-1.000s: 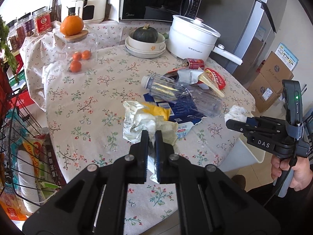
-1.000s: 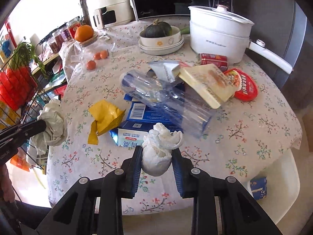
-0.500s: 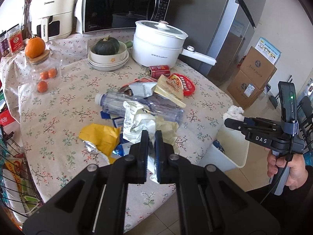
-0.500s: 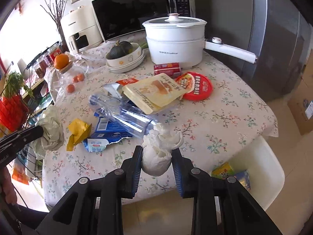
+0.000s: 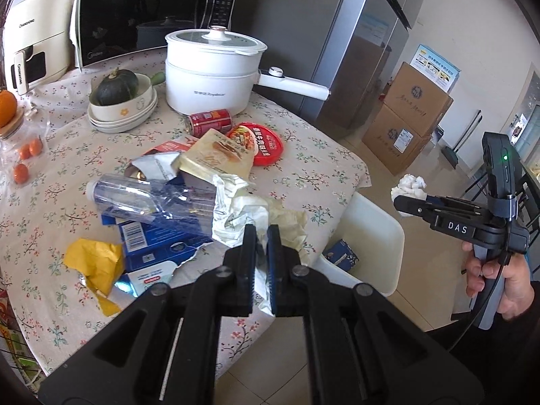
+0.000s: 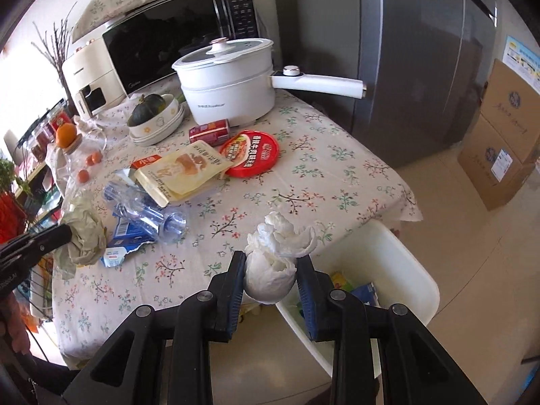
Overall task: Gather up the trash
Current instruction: 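Carry the wrapper and tissue over the white bin with both grippers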
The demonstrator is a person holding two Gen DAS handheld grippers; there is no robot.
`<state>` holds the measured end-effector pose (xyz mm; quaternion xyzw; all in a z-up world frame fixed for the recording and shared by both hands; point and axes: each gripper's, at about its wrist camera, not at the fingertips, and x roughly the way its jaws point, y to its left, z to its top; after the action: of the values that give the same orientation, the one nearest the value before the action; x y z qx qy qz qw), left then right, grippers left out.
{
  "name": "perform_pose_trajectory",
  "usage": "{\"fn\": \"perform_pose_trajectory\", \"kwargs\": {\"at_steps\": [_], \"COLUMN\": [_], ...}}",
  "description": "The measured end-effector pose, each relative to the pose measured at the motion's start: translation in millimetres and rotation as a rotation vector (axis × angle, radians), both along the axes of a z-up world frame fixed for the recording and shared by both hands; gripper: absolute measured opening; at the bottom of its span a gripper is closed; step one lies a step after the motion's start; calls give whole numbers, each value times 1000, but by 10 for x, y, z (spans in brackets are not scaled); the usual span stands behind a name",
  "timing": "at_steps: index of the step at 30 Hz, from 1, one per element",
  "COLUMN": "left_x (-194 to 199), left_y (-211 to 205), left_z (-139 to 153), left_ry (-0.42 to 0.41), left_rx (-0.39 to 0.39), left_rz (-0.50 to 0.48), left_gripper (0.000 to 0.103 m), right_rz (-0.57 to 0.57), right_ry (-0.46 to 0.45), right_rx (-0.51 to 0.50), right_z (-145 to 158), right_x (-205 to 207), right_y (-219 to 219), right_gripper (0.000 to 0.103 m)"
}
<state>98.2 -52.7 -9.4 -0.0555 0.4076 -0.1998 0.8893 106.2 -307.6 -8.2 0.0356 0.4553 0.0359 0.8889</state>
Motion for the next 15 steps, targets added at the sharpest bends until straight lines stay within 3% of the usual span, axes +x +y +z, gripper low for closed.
{"fn": "perform_pose_trajectory", "kwargs": {"at_steps": [8,15], "left_x": [76,111], "left_y": [-488,-1000], "left_z": [-113,-253], "left_ry": [20,37], "left_rx": [15,58], "left_rz": [-63,-136], "left_gripper": [7,7], "right_rz": [-51,-86], "right_ry": [54,113], "right_rx": [64,54], "right_z": [-145,-347], "right_x": [-62,-119], "right_y": [-382,-734], "right_gripper": [31,31]}}
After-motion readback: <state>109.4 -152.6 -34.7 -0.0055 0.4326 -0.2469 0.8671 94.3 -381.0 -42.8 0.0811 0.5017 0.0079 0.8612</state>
